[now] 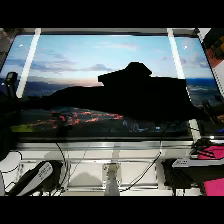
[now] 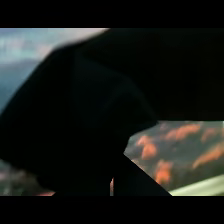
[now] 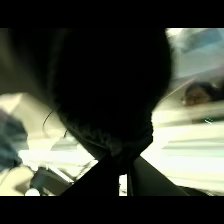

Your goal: Fold the clothes and pants, and hang the long-sleeved shirts on hangers.

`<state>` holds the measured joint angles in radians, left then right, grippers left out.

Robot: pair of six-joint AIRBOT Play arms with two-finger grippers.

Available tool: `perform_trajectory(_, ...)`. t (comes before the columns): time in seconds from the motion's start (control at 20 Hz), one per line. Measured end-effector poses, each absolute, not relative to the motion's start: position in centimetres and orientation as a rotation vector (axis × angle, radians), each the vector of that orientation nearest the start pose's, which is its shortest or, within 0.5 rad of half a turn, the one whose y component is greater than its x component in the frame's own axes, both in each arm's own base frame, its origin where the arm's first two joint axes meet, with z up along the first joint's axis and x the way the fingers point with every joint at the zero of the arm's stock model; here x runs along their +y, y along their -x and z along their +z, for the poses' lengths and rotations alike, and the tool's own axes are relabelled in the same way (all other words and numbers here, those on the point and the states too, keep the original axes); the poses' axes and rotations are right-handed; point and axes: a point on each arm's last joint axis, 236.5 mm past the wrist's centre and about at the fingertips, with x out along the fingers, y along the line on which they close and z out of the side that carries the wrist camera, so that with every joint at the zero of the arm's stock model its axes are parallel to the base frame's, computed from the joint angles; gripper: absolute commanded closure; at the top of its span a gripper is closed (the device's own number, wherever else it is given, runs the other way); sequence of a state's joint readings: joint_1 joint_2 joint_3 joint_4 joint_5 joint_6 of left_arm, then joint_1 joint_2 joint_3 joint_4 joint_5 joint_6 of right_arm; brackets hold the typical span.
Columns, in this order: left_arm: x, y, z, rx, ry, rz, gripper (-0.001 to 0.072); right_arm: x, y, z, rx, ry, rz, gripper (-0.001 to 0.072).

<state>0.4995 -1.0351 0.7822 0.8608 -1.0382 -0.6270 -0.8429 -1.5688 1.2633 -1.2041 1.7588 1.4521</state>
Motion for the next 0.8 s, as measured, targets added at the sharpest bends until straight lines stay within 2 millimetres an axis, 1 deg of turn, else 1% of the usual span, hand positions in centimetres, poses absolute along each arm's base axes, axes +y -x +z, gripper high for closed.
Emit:
perform_trajectory(0.15, 4.4, -32.4, -1.0, 1.006, 0.055, -0.326, 0.0705, -17.4, -21.4, -3.5, 1.697, -1.062, -0.257, 0.0699)
perform_trajectory(0.3, 5.7, -31.3, -2.9, 1.058, -0.011, -0.293, 0.0705, -19.4, -19.5, -4.1, 1.687, -1.055, -0.354, 0.07)
perform_trajectory(0.45, 6.9, -30.0, -4.3, 1.118, -0.078, -0.272, 0.0705, -21.3, -17.9, -4.7, 1.697, -1.008, -0.444, 0.0699)
perform_trajectory(0.6, 7.7, -28.6, -5.4, 1.179, -0.11, -0.256, 0.0706, -22.8, -17.0, -5.2, 1.698, -0.958, -0.507, 0.0699)
perform_trajectory(0.8, 8.8, -26.7, -6.8, 1.262, -0.156, -0.234, 0.0703, -23.9, -16.6, -5.5, 1.688, -0.923, -0.545, 0.0698)
